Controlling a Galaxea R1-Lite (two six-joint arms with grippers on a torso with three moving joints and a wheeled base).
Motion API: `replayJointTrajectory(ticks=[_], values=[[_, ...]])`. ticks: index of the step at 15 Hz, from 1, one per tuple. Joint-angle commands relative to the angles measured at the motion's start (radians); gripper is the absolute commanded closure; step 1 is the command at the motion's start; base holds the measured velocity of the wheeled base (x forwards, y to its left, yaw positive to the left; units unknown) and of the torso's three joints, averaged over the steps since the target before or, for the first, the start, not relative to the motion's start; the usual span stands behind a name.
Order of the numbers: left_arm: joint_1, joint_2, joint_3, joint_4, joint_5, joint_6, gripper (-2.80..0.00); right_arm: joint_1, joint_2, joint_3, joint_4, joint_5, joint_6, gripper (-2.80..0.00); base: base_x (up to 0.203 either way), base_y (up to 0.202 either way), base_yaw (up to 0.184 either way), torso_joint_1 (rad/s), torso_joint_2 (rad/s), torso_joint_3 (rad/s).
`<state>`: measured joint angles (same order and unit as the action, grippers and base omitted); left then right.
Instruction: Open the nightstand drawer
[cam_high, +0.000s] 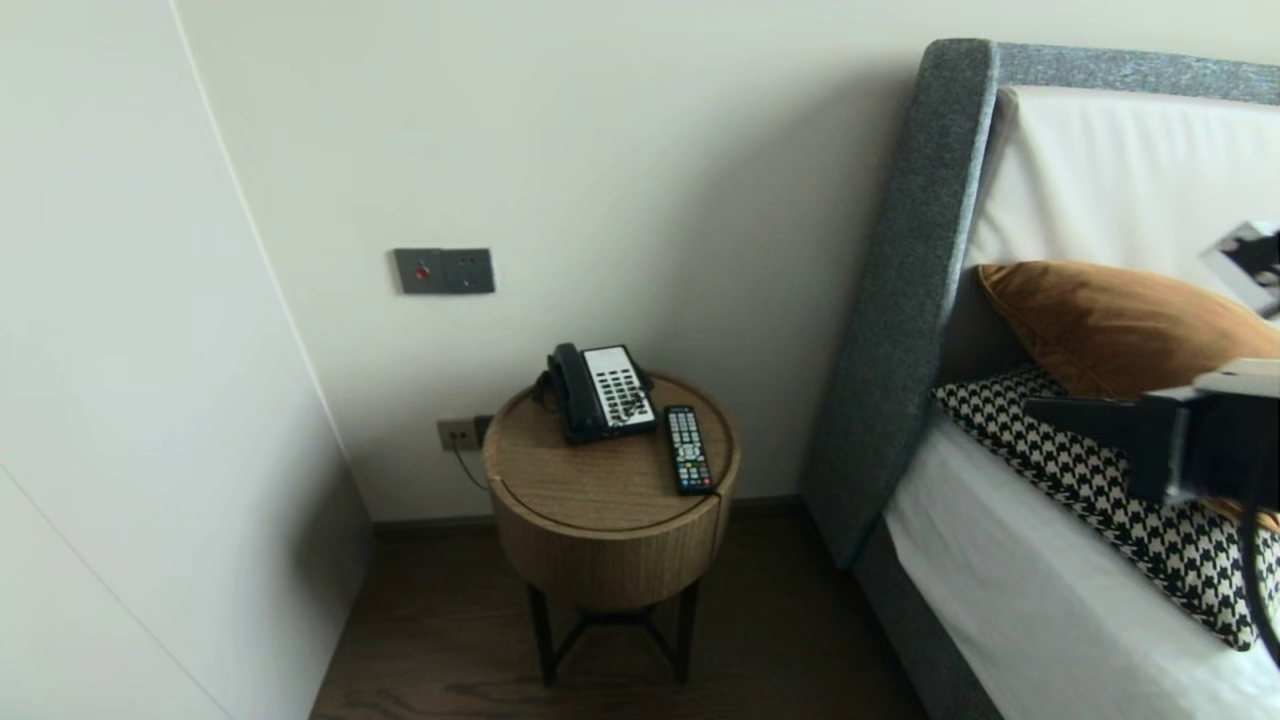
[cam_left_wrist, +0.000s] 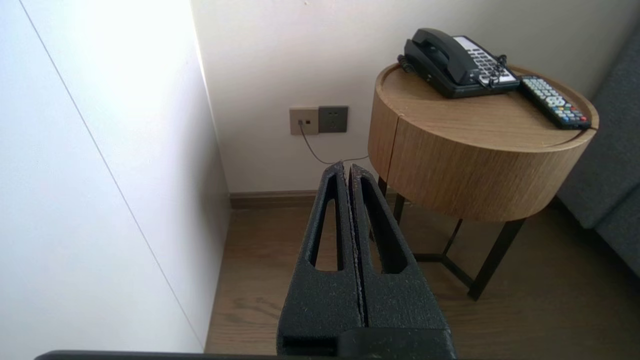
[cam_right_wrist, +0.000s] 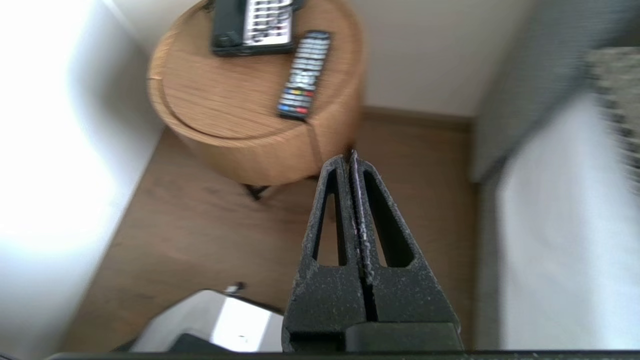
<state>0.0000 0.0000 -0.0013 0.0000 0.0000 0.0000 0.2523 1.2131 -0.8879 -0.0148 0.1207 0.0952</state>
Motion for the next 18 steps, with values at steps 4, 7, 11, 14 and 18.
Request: replayJointTrajectory(ticks=[4,7,11,14,18], values=[[0.000,0.000,0.000,0.000,0.000,0.000,0.00,0.193,0.443,-0.216,-0.024,-0.065,0.110,0.00,0.000,0.000,0.000,0.000,0.00,0.000],[0.000,0.000,0.000,0.000,0.000,0.000,0.00,0.260,0.615,-0.304,-0.028,-0.074,0.148,0.00,0.000,0.000,0.000,0.000,0.00,0.000],[0.000,0.000,0.001,0.000,0.000,0.000,0.00,0.293,0.785,-0.440,-0.077,-0.081,0.174,0.00,0.000,0.000,0.000,0.000,0.00,0.000],[0.000,0.000,0.000,0.000,0.000,0.000,0.00,0.307,0.906,-0.471,-0.192,-0.087,0.183,0.00,0.000,0.000,0.000,0.000,0.00,0.000],[0.000,0.000,0.001,0.000,0.000,0.000,0.00,0.309,1.042,-0.521,-0.214,-0.102,0.200,0.00,0.000,0.000,0.000,0.000,0.00,0.000]])
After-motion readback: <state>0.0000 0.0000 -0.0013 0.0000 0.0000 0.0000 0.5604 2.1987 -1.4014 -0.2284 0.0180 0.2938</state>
